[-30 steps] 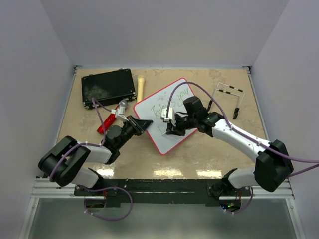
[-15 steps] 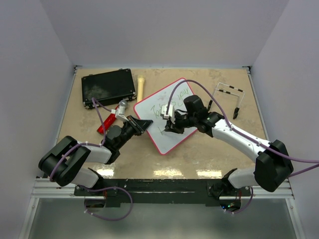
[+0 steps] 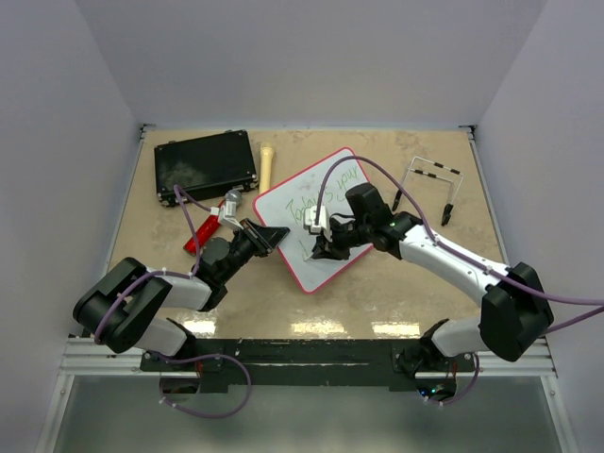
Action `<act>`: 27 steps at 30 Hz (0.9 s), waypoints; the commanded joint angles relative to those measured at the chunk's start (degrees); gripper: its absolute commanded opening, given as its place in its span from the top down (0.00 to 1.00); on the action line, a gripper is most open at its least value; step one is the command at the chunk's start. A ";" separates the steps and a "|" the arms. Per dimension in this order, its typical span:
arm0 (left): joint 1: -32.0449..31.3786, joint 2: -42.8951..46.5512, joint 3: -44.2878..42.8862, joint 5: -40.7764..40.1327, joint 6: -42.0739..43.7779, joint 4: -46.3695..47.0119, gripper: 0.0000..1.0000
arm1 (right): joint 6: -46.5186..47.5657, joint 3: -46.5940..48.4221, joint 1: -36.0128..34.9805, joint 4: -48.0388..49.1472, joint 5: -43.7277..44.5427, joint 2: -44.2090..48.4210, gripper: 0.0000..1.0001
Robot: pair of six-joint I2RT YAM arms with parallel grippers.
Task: Write a sentence on the whiteboard
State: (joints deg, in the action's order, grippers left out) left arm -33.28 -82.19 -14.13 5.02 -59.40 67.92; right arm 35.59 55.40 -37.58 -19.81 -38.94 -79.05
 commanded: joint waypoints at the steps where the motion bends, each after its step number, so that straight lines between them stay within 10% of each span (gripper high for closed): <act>1: -0.03 0.81 -0.28 1.31 0.86 6.52 1.00 | 3.25 2.08 -0.47 -3.74 -0.71 -0.85 1.00; 27: 0.05 -0.07 -0.81 1.75 1.04 6.70 1.00 | 1.66 1.21 -0.38 -2.15 4.84 1.61 1.00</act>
State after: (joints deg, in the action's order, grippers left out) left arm -33.15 -82.52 -14.13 5.15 -59.27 68.03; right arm 33.61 55.55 -37.87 -18.48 -32.05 -77.87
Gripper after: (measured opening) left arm 0.104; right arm 0.160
